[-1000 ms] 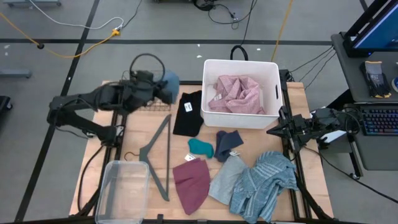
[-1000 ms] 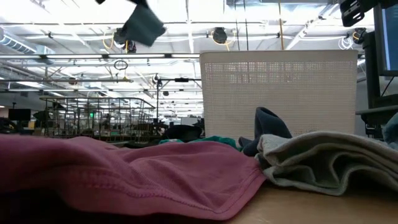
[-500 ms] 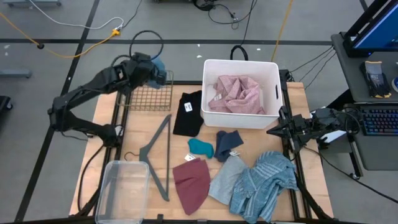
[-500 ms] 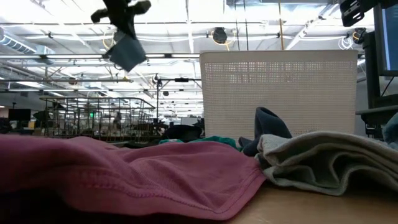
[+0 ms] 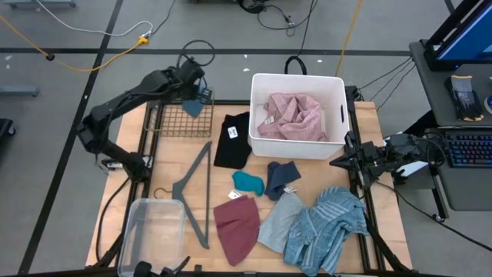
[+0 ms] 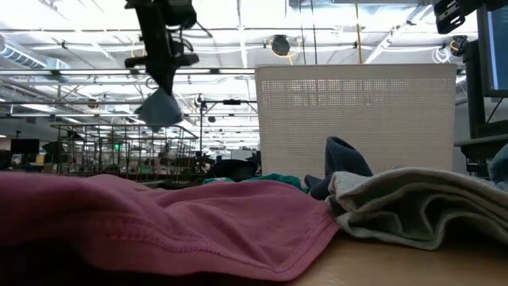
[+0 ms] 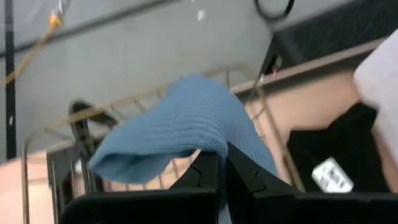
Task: Pick & Place Cloths
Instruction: Put the gray sock in the gold wire basket
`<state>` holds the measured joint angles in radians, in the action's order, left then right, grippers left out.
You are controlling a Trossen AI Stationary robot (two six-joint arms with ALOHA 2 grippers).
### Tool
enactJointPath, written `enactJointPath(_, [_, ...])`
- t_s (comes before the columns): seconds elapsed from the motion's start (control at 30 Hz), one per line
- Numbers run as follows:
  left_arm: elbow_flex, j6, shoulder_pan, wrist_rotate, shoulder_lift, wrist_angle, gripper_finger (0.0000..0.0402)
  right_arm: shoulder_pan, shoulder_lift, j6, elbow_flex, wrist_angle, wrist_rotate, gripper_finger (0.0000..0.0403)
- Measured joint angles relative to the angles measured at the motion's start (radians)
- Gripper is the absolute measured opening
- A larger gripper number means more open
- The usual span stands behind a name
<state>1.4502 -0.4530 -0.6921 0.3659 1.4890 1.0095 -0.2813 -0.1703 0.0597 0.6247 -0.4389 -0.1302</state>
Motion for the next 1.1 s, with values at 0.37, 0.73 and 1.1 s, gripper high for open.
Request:
enactJointPath(0.37, [0.000, -0.039, -0.003, -0.010, 0.109, 0.102, 0.0000, 0.000, 0.000, 0.000, 0.000, 0.000, 0.000, 0.0001])
enactJointPath(0.73, [0.000, -0.054, -0.002, -0.065, 0.129, 0.096, 0.0000, 0.000, 0.000, 0.000, 0.000, 0.000, 0.000, 0.0003])
enactJointPath(1.1, [0.000, -0.091, 0.007, -0.113, 0.128, 0.096, 0.0000, 0.000, 0.000, 0.000, 0.000, 0.000, 0.000, 0.0003])
